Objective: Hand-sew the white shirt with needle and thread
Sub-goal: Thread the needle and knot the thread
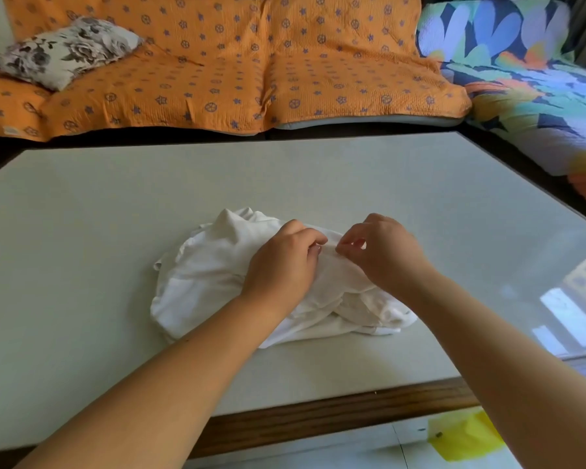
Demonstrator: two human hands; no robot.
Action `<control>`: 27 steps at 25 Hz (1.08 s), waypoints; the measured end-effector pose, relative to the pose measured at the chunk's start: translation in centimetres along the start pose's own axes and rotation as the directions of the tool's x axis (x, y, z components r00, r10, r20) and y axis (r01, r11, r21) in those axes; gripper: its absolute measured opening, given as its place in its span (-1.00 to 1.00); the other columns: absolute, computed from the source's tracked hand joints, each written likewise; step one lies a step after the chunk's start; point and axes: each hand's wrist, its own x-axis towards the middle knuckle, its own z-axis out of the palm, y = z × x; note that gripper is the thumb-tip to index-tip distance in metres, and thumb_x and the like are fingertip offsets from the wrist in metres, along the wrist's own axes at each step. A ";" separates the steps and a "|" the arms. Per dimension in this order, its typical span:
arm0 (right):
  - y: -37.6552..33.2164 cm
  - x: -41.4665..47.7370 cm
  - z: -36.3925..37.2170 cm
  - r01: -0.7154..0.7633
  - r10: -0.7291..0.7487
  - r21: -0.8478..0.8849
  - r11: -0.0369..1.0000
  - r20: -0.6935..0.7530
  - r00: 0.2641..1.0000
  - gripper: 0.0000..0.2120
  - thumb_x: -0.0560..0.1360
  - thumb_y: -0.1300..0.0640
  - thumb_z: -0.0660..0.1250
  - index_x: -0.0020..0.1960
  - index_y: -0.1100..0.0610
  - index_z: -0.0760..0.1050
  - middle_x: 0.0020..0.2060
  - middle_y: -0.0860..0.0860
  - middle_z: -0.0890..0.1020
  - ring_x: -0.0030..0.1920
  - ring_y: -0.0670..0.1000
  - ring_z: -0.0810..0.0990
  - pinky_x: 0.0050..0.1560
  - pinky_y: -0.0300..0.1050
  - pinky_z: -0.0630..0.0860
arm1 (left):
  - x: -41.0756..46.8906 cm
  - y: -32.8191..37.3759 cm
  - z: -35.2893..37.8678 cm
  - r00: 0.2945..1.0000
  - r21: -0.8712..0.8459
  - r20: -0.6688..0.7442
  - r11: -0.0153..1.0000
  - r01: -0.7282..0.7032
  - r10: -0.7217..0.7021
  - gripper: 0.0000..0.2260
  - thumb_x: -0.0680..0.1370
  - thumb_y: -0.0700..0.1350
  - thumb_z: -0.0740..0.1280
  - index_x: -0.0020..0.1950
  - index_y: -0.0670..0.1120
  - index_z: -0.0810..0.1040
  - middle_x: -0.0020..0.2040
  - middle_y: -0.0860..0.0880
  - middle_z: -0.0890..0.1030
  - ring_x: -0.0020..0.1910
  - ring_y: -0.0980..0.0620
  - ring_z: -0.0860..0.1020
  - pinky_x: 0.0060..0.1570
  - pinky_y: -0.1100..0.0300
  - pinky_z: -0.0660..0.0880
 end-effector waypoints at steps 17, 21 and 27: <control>-3.4 -1.5 -2.6 0.209 -0.209 0.003 0.978 0.043 0.977 -0.87 0.55 0.09 0.33 -0.04 0.06 0.65 -0.21 -0.06 0.56 -0.14 -0.05 0.47 -0.17 -0.22 0.37 | 0.0 -0.7 -1.6 0.952 0.173 -0.029 0.940 -0.294 0.303 -0.76 0.52 -0.17 0.29 0.14 -0.07 0.64 0.02 -0.01 0.67 0.02 -0.12 0.56 0.03 -0.01 0.52; -3.7 -2.1 -3.1 0.252 -0.253 0.052 0.966 0.006 0.968 -0.86 0.53 0.05 0.37 -0.06 0.07 0.67 -0.21 -0.02 0.61 -0.17 -0.05 0.53 -0.11 -0.21 0.44 | -0.4 -1.0 -2.8 0.964 0.096 -0.035 0.961 -0.259 0.263 -0.82 0.57 -0.05 0.31 0.03 -0.02 0.70 -0.12 0.03 0.67 -0.09 -0.05 0.56 -0.06 -0.01 0.52; -4.3 -2.6 -4.2 0.129 -0.154 0.284 0.950 0.069 0.986 -0.83 0.54 -0.04 0.32 -0.09 -0.01 0.65 -0.20 -0.15 0.68 -0.20 -0.19 0.61 -0.16 -0.36 0.48 | -2.0 -0.8 -4.6 0.989 0.002 0.019 0.989 -0.149 0.149 -0.78 0.63 -0.02 0.24 0.05 0.03 0.68 0.00 0.08 0.64 0.03 0.05 0.55 0.07 0.13 0.48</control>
